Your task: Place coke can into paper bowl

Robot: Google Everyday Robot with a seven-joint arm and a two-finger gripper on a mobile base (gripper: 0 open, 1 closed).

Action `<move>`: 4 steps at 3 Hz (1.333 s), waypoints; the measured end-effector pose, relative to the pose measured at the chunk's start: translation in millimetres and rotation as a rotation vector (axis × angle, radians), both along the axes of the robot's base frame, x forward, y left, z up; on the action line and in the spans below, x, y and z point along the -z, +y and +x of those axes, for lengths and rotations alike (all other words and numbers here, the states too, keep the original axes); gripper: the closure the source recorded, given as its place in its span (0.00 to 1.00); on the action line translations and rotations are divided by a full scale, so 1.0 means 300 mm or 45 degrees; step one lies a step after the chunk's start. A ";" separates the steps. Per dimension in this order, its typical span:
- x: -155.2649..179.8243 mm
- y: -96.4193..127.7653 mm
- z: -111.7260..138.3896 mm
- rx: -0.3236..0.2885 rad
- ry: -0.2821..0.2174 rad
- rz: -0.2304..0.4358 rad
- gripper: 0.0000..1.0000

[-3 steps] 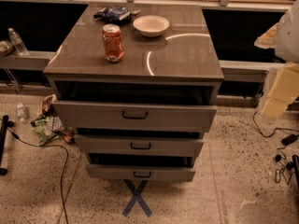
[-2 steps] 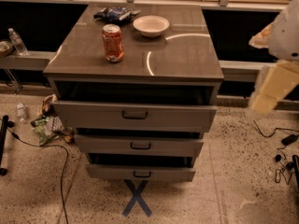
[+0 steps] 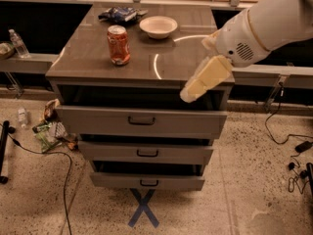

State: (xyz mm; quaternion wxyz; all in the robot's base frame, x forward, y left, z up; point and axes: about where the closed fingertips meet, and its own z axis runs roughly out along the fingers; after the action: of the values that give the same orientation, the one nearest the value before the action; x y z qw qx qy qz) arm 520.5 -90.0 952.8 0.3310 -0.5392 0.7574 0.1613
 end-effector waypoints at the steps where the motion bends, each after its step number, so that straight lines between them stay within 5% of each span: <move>1: -0.052 0.050 0.064 0.058 -0.090 0.103 0.00; 3: 0.055 0.157 0.142 0.206 -0.070 0.213 0.00; 4: 0.070 0.221 0.313 0.327 -0.142 0.301 0.00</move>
Offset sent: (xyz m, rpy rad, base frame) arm 0.0157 0.0150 0.0179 0.1172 -0.0871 -0.1070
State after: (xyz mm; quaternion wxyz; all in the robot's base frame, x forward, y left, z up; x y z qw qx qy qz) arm 614.4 -23.8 931.7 0.4515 -0.4035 0.7762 0.1756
